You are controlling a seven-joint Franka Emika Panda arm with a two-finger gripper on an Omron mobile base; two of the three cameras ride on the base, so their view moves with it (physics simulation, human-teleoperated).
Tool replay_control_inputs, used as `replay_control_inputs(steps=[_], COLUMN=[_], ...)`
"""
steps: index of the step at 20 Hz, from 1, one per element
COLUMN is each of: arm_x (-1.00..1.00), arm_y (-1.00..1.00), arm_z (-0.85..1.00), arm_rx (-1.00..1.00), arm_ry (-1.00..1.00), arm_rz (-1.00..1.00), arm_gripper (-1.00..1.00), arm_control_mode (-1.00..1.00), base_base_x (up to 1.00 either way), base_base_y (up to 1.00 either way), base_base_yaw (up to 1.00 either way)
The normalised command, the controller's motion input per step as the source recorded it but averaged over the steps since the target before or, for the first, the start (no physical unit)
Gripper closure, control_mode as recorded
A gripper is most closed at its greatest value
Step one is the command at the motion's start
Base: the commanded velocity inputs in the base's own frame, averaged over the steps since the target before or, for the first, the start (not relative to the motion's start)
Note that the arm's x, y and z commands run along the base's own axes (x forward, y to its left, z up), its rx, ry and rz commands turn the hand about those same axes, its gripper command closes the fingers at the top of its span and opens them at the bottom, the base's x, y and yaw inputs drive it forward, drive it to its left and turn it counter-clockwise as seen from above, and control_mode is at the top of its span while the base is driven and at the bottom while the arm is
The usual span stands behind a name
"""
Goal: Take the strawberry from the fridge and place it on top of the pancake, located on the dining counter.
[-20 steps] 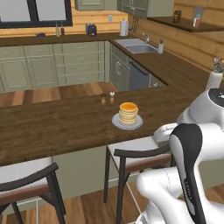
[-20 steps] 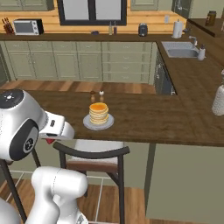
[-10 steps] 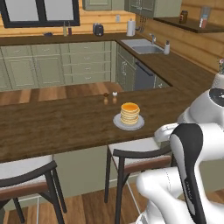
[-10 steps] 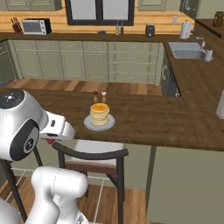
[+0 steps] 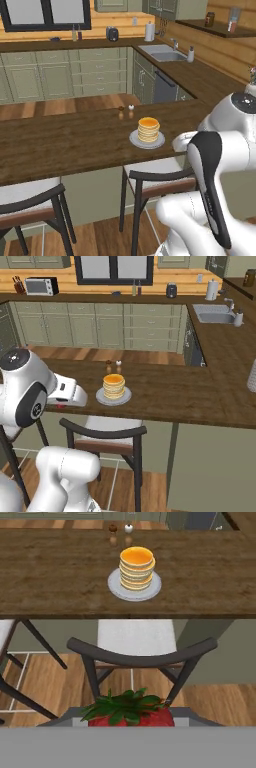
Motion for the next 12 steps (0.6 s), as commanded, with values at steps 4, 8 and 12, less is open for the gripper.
replay_control_inputs(steps=[4,8,12], arm_x=[1.0,1.0,1.0], arm_y=[0.02,-0.03,-0.14], arm_z=[0.41,0.07,-0.09], arm_rx=[-0.01,0.01,0.06], arm_ry=[0.0,0.08,0.19], arm_rz=[0.0,0.0,0.01], arm_gripper=[1.0,1.0,1.0], arm_control_mode=[-1.0,-1.0,-1.0], base_base_x=[0.0,0.0,0.0], base_base_y=[0.0,0.0,0.0], base_base_yaw=[0.0,0.0,0.0])
